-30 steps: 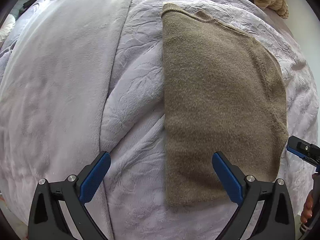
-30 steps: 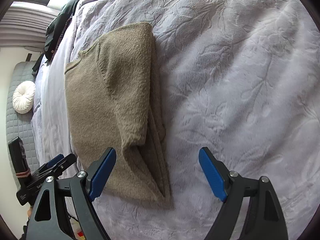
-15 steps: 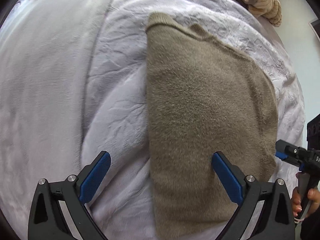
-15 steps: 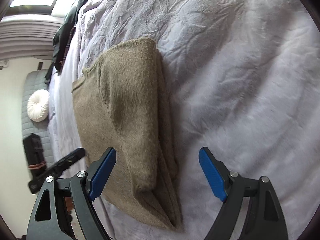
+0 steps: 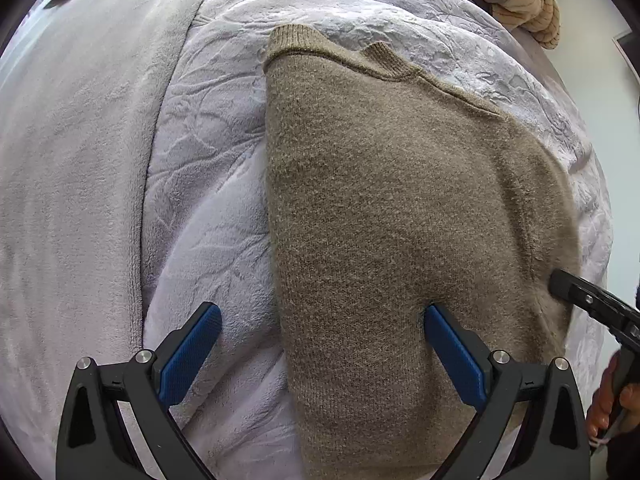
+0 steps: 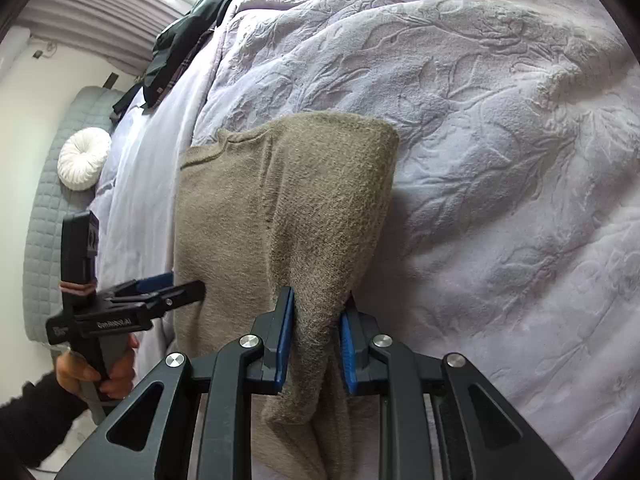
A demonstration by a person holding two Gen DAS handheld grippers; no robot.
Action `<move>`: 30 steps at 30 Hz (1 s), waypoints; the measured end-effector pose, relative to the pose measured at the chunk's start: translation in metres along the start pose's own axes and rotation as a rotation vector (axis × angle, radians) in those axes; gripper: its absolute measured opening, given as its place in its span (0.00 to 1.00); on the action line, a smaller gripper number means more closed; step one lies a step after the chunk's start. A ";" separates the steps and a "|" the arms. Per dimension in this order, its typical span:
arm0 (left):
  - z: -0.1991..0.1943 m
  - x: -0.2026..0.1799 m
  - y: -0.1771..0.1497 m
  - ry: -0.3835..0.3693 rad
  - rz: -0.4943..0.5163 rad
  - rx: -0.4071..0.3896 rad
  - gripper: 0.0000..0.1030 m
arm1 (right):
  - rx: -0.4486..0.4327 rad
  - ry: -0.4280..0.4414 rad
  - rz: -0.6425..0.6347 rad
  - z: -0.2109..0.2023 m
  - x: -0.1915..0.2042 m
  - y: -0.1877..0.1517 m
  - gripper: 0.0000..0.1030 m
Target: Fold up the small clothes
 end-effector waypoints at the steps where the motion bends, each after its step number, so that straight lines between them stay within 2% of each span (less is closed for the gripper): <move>1: 0.000 0.000 -0.001 0.001 0.003 0.002 0.99 | 0.011 -0.004 0.028 0.003 -0.009 0.000 0.24; 3: 0.000 -0.003 -0.002 0.014 0.009 0.002 0.99 | 0.031 0.053 0.155 0.010 -0.033 0.001 0.34; 5: -0.002 -0.008 -0.003 0.025 0.025 -0.006 0.99 | 0.037 0.100 0.245 0.010 -0.049 -0.002 0.62; 6: -0.002 -0.010 -0.003 0.028 0.032 -0.007 0.99 | 0.040 0.114 0.254 0.009 -0.053 -0.004 0.64; 14: -0.002 -0.014 -0.001 0.025 0.033 -0.003 0.99 | 0.080 0.209 0.254 0.012 -0.057 -0.014 0.64; 21: 0.000 -0.009 0.000 0.009 0.037 0.004 0.99 | 0.094 0.242 0.252 0.020 -0.061 -0.015 0.64; 26: 0.009 -0.006 -0.001 -0.061 0.030 0.031 0.99 | 0.115 0.253 0.240 0.028 -0.058 -0.013 0.64; 30: 0.016 -0.019 -0.001 -0.125 0.047 0.058 0.99 | 0.128 0.281 0.229 0.035 -0.050 -0.009 0.66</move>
Point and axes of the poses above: each gripper's, at about its wrist camera, not at the fingertips, and z roughly the way its jaws point, x to its left, y to its top, the point moved 3 cm from there along z, roughly the way its jaws point, and after that the axes turned 6 degrees about y, right-handed, at the moved point
